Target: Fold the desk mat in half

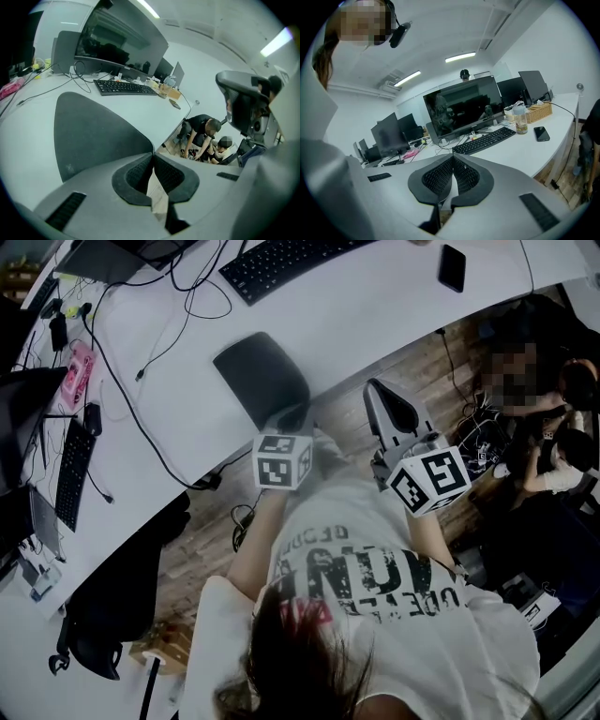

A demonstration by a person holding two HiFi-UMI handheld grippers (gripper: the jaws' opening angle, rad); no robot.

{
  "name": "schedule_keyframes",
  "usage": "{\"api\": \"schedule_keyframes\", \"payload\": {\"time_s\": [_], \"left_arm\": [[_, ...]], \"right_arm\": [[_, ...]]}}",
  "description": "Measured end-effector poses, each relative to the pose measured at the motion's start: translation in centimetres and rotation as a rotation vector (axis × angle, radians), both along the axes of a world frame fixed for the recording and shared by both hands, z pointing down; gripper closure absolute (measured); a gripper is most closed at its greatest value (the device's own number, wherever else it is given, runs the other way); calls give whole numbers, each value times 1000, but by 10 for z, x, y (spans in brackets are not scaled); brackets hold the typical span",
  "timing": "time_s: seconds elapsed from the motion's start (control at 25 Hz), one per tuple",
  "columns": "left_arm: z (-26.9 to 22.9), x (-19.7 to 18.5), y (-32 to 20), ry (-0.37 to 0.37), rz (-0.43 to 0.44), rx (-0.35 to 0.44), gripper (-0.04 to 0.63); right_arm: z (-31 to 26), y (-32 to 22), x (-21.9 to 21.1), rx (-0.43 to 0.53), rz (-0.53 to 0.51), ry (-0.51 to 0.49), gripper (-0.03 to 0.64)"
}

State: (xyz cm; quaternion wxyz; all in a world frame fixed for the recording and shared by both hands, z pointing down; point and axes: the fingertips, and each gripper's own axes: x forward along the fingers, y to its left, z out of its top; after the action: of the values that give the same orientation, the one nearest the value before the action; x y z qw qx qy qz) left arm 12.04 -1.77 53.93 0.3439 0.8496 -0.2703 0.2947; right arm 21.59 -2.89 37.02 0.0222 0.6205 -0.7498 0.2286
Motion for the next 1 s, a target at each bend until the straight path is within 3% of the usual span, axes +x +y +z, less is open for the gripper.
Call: {"api": "schedule_keyframes", "payload": {"time_s": [0.32, 0.6, 0.76, 1.0], "left_arm": [[20, 1, 0, -24, -53, -89, 583], [15, 5, 2, 12, -52, -85, 581], [6, 13, 7, 82, -29, -102, 485], [2, 14, 9, 102, -21, -91, 466]], "right_arm": [[3, -2, 12, -7, 16, -9, 618], [4, 0, 14, -11, 21, -9, 618], [5, -1, 11, -12, 16, -9, 618], [5, 0, 6, -12, 11, -5, 618]]}}
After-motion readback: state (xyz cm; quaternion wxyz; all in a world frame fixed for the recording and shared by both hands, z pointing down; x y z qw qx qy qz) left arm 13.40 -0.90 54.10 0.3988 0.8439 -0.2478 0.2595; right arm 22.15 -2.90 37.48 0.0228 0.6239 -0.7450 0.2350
